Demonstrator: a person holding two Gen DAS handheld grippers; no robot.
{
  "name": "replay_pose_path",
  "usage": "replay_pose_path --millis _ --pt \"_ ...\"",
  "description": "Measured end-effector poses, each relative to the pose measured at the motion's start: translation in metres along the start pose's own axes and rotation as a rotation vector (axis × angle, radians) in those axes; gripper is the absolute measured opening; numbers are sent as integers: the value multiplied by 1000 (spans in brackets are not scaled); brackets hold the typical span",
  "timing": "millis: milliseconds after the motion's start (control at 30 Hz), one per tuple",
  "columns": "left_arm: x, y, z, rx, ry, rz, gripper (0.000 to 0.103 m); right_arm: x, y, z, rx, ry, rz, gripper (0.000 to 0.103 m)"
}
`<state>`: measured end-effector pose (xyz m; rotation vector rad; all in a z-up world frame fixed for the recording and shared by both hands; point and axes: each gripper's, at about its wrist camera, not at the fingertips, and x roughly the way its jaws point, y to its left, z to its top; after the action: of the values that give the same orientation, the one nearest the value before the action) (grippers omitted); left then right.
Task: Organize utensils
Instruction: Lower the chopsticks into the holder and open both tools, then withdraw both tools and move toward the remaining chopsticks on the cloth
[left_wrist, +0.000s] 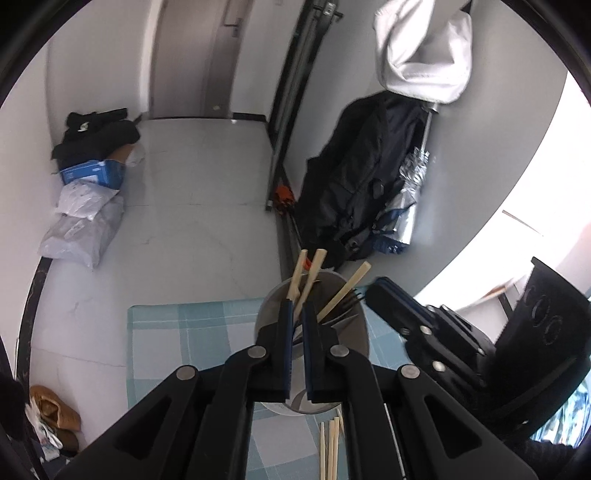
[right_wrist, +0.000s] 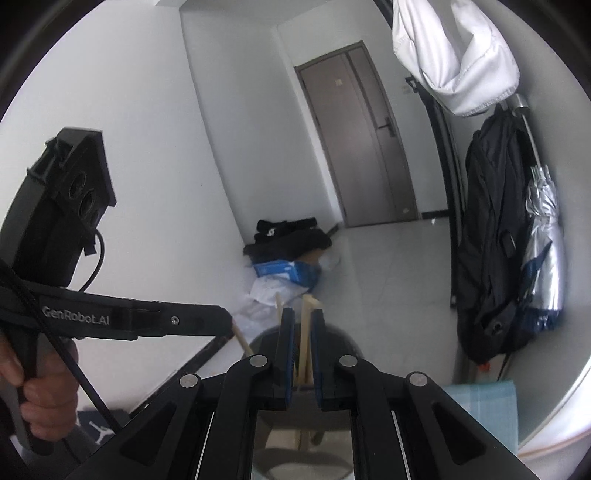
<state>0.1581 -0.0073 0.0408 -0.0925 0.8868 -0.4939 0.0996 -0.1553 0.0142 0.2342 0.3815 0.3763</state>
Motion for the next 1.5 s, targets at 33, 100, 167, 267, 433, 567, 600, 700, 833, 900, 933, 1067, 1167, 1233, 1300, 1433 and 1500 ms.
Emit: replay_pose_path --millis 33,100,167,267,433,567,600,700,833,900,933,1067,1167,1233,1300,1433,1500 --pt "-4 1 -1 -15 -15 10 8 -3 -1 1 6 6 10 9" --pt "-9 2 -4 -31 -42 39 24 -9 -2 3 11 10 4 15" --pt "-15 1 -7 -32 -71 82 35 -18 -4 5 26 6 -19 29" --pt "-27 2 -15 -49 -97 132 36 -31 -12 10 88 -10 -34 31" --pt "-52 -5 -29 -52 -170 191 56 -58 -6 15 85 -36 -82 56" --pt "-70 -11 -38 -65 -235 217 73 -78 2 16 61 -42 -99 67" --pt "-74 -13 -40 -67 -248 222 77 -84 6 14 54 -41 -101 67" --pt "-83 -16 -49 -74 -285 244 84 -97 15 10 29 -32 -104 69" --pt "-90 -18 -63 -86 -324 265 91 -111 27 1 -6 -20 -109 77" --pt "-92 -18 -70 -97 -334 269 97 -117 32 -4 -15 -11 -114 78" --pt "-92 -17 -73 -101 -336 272 98 -120 34 -7 -18 -3 -116 79" --pt "-90 -16 -90 -108 -341 277 101 -129 39 -20 -29 28 -131 84" --pt "-89 -16 -103 -104 -343 281 102 -133 41 -32 -33 62 -150 86" --pt "-86 -16 -110 -103 -339 283 102 -135 41 -39 -29 85 -154 86" --pt "-83 -14 -117 -107 -331 282 102 -135 41 -48 -30 111 -162 86" --pt "-73 -5 -131 -132 -305 281 102 -130 39 -66 -35 174 -192 87" --pt "-65 1 -140 -146 -281 285 102 -126 37 -76 -28 214 -207 87"
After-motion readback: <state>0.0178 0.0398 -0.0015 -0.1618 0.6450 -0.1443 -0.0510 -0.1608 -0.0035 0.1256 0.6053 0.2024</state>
